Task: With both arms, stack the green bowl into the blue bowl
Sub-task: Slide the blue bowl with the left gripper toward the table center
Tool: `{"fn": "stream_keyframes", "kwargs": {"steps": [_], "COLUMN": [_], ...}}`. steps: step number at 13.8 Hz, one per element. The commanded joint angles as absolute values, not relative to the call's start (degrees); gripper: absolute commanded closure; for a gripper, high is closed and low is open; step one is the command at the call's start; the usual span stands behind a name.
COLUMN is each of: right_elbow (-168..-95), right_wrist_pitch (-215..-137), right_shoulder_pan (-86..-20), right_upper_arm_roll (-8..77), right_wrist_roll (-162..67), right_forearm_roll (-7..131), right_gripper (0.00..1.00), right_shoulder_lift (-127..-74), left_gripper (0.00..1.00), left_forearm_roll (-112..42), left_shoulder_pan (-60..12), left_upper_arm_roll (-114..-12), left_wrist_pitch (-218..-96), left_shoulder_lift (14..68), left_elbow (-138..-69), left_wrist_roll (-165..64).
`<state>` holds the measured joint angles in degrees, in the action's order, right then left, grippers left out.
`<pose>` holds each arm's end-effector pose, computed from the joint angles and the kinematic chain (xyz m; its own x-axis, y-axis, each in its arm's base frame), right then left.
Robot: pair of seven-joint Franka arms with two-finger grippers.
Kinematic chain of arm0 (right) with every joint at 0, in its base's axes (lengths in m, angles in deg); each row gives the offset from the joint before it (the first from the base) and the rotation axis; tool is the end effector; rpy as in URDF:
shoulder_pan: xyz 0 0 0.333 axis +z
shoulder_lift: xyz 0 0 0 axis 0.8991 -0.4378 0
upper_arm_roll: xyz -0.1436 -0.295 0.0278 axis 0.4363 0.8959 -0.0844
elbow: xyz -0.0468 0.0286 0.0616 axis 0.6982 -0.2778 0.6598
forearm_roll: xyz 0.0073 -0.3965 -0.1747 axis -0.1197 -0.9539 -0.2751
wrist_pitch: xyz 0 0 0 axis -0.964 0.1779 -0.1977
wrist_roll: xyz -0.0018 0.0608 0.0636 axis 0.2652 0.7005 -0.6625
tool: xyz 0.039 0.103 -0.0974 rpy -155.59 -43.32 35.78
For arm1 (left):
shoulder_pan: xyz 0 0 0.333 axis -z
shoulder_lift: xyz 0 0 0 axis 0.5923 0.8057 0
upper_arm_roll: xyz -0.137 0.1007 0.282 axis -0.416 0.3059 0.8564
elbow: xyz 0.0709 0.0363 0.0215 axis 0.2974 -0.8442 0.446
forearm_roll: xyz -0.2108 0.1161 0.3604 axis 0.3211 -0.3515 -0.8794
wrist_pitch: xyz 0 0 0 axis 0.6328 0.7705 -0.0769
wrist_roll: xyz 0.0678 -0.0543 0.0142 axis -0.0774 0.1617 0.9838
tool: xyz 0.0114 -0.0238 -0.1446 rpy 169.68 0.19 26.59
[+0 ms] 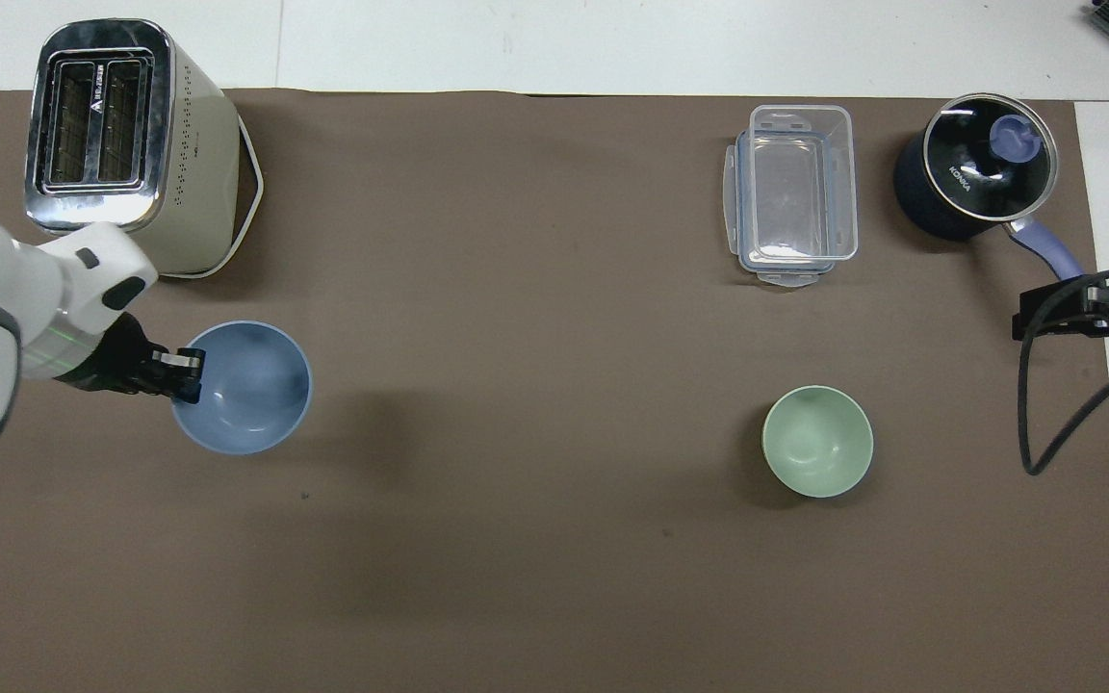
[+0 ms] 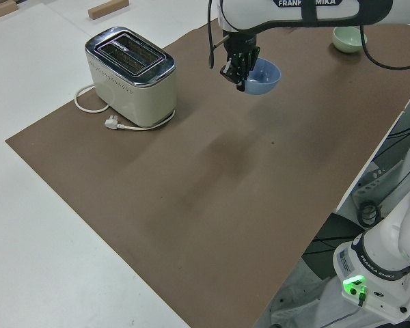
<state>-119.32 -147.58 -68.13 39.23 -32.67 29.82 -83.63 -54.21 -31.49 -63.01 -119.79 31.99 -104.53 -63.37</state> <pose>0.5836 -0.0230 0.5992 0.9897 -0.1425 -0.0159 -0.1419 -0.9894 0.0318 0.5658 -0.0942 0.4210 0.9788 -0.0795 -0.1885 -0.0633 -0.9938 0.0909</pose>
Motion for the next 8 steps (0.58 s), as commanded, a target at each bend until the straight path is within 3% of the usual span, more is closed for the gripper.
{"fn": "stream_keyframes", "kwargs": {"steps": [1, 8], "right_elbow": [-120.7, -120.7], "right_wrist_pitch": [-148.8, -148.6], "right_shoulder_pan": [-68.5, -68.5], "right_upper_arm_roll": [38.9, 39.0], "right_wrist_roll": [-31.9, -32.0], "right_forearm_roll": [29.7, 29.7], "right_gripper": [0.0, 0.0], "right_shoulder_lift": [-82.5, -82.5], "left_gripper": [1.0, 1.0], "left_forearm_roll": [-53.2, -46.4], "left_shoulder_pan": [-25.6, -11.0], "left_upper_arm_roll": [-62.0, -62.0], "left_wrist_pitch": [-125.2, -141.4], "left_shoulder_lift": [30.3, 30.3], "left_elbow": [-109.6, -121.5], "left_wrist_roll": [-58.7, -52.5]}}
